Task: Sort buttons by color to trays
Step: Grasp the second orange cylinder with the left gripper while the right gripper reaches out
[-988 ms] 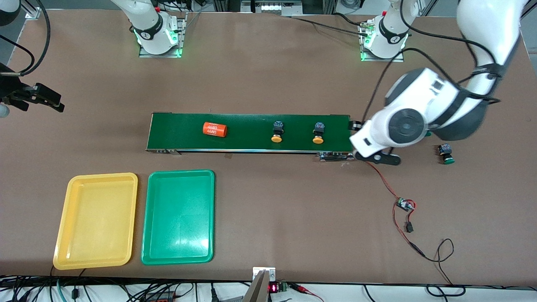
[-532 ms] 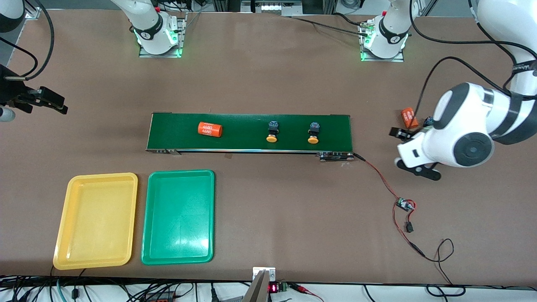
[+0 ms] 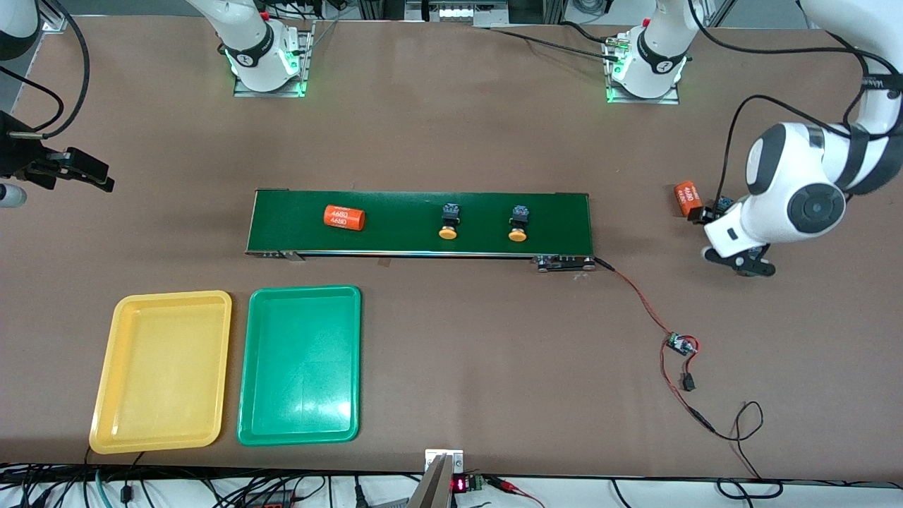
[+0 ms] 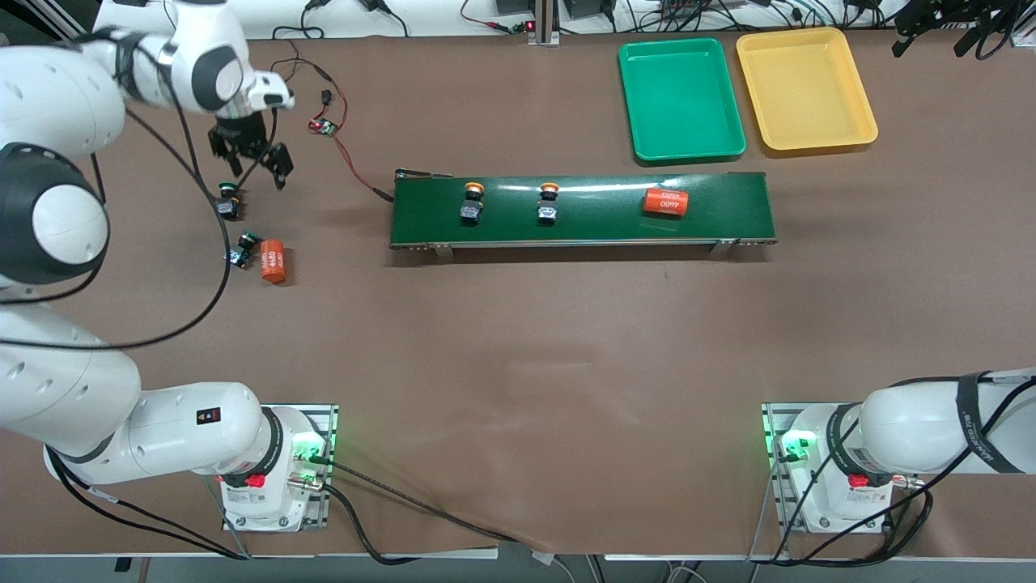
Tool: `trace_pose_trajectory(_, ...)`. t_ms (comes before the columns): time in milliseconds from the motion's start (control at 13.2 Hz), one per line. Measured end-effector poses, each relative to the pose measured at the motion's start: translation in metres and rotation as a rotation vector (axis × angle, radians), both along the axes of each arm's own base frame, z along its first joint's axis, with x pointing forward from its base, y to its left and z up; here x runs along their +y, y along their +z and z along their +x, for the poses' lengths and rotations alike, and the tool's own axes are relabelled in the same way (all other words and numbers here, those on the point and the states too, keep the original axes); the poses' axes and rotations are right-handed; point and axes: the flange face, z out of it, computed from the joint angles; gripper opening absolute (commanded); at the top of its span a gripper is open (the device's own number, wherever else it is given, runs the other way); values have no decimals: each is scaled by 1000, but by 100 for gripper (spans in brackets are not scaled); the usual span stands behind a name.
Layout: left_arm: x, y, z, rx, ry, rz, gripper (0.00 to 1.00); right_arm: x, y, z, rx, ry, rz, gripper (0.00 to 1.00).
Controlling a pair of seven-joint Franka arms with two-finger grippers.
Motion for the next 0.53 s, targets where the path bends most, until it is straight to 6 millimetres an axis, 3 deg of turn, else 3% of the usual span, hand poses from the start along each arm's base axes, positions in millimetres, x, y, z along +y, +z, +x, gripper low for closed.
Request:
trace_pose_trajectory(228, 20, -19, -47, 18, 152, 14, 100, 0, 0, 0, 0, 0, 1, 100)
trace_pose_trajectory(532, 14, -73, -83, -51, 248, 21, 100, 1, 1, 3, -22, 1, 2, 100)
